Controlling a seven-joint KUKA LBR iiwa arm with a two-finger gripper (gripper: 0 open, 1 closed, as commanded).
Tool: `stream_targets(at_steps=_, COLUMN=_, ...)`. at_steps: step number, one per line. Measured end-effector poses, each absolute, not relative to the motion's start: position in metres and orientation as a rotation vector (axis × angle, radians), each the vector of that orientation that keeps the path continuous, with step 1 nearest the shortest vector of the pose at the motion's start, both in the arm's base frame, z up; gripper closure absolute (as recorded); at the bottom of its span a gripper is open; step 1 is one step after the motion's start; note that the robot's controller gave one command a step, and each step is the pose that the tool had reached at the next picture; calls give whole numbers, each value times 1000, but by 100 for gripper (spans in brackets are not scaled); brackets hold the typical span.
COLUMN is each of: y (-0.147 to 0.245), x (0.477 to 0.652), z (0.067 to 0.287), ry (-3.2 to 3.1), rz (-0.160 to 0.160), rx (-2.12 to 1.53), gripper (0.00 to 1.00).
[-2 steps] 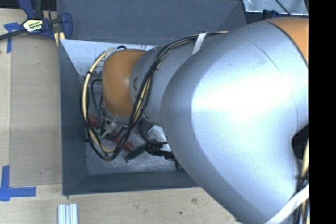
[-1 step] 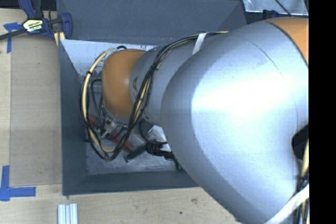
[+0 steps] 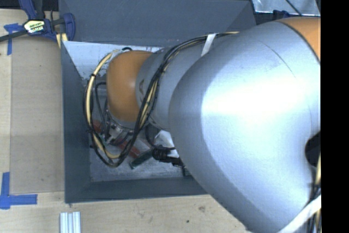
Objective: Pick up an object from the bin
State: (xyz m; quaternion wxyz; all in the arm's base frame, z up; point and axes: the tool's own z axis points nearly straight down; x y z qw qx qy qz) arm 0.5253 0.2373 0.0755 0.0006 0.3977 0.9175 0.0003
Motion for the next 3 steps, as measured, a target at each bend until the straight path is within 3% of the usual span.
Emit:
stream_targets(at_steps=1, y=236, x=523, z=95, ry=2888, rz=-10, rx=1250, gripper=100)
stream_targets(at_steps=3, y=236, x=526, z=119, ry=2883, rz=-1, rx=1246, gripper=100)
